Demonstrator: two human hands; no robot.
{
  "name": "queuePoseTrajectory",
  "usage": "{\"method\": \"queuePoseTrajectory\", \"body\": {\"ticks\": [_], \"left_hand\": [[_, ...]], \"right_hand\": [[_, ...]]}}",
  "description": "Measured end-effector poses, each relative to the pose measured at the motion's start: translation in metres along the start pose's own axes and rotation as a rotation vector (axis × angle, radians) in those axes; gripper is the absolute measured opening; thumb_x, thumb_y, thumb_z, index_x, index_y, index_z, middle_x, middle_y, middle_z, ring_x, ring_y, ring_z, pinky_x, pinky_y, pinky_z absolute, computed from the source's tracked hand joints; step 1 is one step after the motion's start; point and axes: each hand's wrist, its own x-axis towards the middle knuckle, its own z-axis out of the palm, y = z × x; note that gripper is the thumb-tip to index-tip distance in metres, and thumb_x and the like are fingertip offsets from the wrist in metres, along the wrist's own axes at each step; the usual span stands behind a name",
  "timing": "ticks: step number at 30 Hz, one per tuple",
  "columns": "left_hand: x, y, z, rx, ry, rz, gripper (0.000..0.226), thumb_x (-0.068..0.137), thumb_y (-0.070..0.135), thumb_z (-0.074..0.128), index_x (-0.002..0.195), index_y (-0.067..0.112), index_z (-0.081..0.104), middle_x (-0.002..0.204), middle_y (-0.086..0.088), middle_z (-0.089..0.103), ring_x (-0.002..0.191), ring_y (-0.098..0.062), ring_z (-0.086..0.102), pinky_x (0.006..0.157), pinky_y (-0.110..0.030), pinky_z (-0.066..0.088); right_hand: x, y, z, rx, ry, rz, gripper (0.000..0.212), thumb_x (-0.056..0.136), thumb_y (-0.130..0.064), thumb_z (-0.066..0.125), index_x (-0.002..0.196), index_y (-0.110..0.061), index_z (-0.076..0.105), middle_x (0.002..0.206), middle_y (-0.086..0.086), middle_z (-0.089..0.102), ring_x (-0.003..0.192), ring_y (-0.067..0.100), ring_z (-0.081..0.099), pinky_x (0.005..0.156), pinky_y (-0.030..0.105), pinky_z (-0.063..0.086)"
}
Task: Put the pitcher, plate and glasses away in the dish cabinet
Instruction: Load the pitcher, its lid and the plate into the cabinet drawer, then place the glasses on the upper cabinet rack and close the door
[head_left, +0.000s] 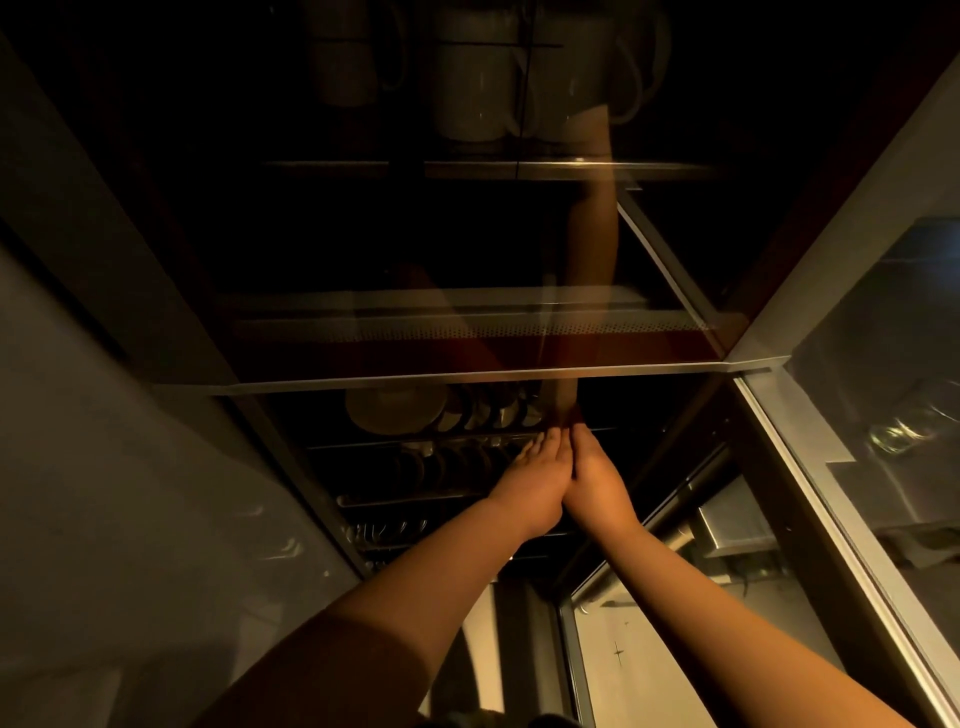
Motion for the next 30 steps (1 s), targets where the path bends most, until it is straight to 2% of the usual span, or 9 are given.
{"method": "queuePoseTrajectory", "body": {"ticks": [3, 7, 10, 12, 15, 20, 23, 25, 30], "left_hand": [[0.002, 0.003, -0.002, -0.002, -0.004, 0.027, 0.081, 0.086, -0.008, 0.042, 0.149, 0.011, -0.005, 0.157, -0.013, -0.006, 0.144, -0.024, -0.005, 0.113, -0.029, -0.005], [0.001, 0.006, -0.003, 0.038, 0.043, 0.098, 0.08, 0.086, -0.007, 0.043, 0.149, 0.009, -0.003, 0.157, -0.014, -0.004, 0.144, -0.025, -0.003, 0.113, -0.03, -0.004], [-0.004, 0.009, -0.007, 0.058, 0.114, 0.153, 0.076, 0.088, -0.002, 0.044, 0.149, 0.009, 0.0, 0.157, -0.015, 0.0, 0.144, -0.025, 0.0, 0.116, -0.032, -0.001], [-0.008, 0.014, -0.012, 0.052, 0.18, 0.211, 0.072, 0.09, 0.003, 0.043, 0.149, 0.01, 0.002, 0.157, -0.012, 0.002, 0.144, -0.023, 0.001, 0.115, -0.03, 0.0], [-0.009, 0.03, -0.025, 0.054, 0.302, 0.325, 0.067, 0.093, 0.01, 0.042, 0.149, 0.01, 0.006, 0.158, -0.008, 0.004, 0.144, -0.018, 0.002, 0.114, -0.026, 0.001], [-0.011, 0.08, -0.048, 0.052, 0.444, 0.534, 0.055, 0.096, 0.023, 0.043, 0.146, 0.009, 0.024, 0.156, -0.005, 0.017, 0.144, -0.015, 0.007, 0.113, -0.024, 0.0], [-0.006, 0.112, -0.054, 0.034, 0.433, 0.625, 0.048, 0.098, 0.028, 0.041, 0.143, 0.012, 0.033, 0.155, -0.004, 0.019, 0.144, -0.014, 0.007, 0.11, -0.019, -0.009], [0.005, 0.132, -0.056, 0.041, 0.384, 0.654, 0.046, 0.099, 0.031, 0.038, 0.141, 0.014, 0.035, 0.155, -0.003, 0.019, 0.144, -0.014, 0.005, 0.109, -0.017, -0.012], [0.04, 0.167, -0.054, 0.109, 0.242, 0.613, 0.049, 0.101, 0.036, 0.03, 0.145, 0.015, 0.03, 0.155, -0.002, 0.021, 0.144, -0.013, 0.005, 0.114, -0.026, -0.003]], "right_hand": [[0.001, 0.0, -0.006, -0.026, -0.008, 0.012, 0.024, 0.089, -0.019, 0.059, 0.112, -0.013, 0.052, 0.106, 0.003, 0.058, 0.094, 0.015, 0.059, 0.073, 0.017, 0.043], [-0.004, -0.002, -0.022, -0.149, -0.077, -0.029, 0.044, 0.09, -0.019, 0.056, 0.131, -0.009, 0.043, 0.128, 0.009, 0.051, 0.116, 0.022, 0.053, 0.093, 0.027, 0.045], [-0.004, -0.006, -0.043, -0.311, -0.16, -0.113, 0.055, 0.089, -0.014, 0.055, 0.14, -0.006, 0.034, 0.14, 0.013, 0.041, 0.131, 0.025, 0.04, 0.106, 0.022, 0.031], [-0.008, -0.012, -0.061, -0.431, -0.188, -0.144, 0.063, 0.091, -0.015, 0.053, 0.146, -0.007, 0.023, 0.15, 0.012, 0.029, 0.141, 0.022, 0.024, 0.112, 0.025, 0.023], [-0.019, -0.02, -0.096, -0.522, -0.136, -0.174, 0.068, 0.092, -0.016, 0.05, 0.149, -0.012, 0.014, 0.156, 0.006, 0.017, 0.144, 0.017, 0.01, 0.113, 0.026, 0.018], [-0.054, -0.026, -0.165, -0.569, 0.008, -0.217, 0.07, 0.089, -0.016, 0.054, 0.148, -0.025, 0.018, 0.147, -0.016, 0.012, 0.14, 0.004, 0.008, 0.109, 0.018, 0.014], [-0.076, -0.013, -0.193, -0.579, 0.018, -0.141, 0.071, 0.091, -0.019, 0.054, 0.147, -0.031, 0.011, 0.151, -0.014, 0.015, 0.139, -0.001, 0.007, 0.108, 0.011, 0.013], [-0.087, -0.002, -0.204, -0.513, 0.061, -0.091, 0.062, 0.094, -0.026, 0.052, 0.147, -0.027, 0.021, 0.151, -0.012, 0.026, 0.137, -0.005, 0.009, 0.104, 0.003, 0.009], [-0.096, 0.021, -0.222, -0.438, 0.083, -0.012, 0.05, 0.098, -0.037, 0.038, 0.146, -0.035, 0.022, 0.15, -0.022, 0.022, 0.135, -0.012, 0.004, 0.106, 0.011, 0.014]]}}
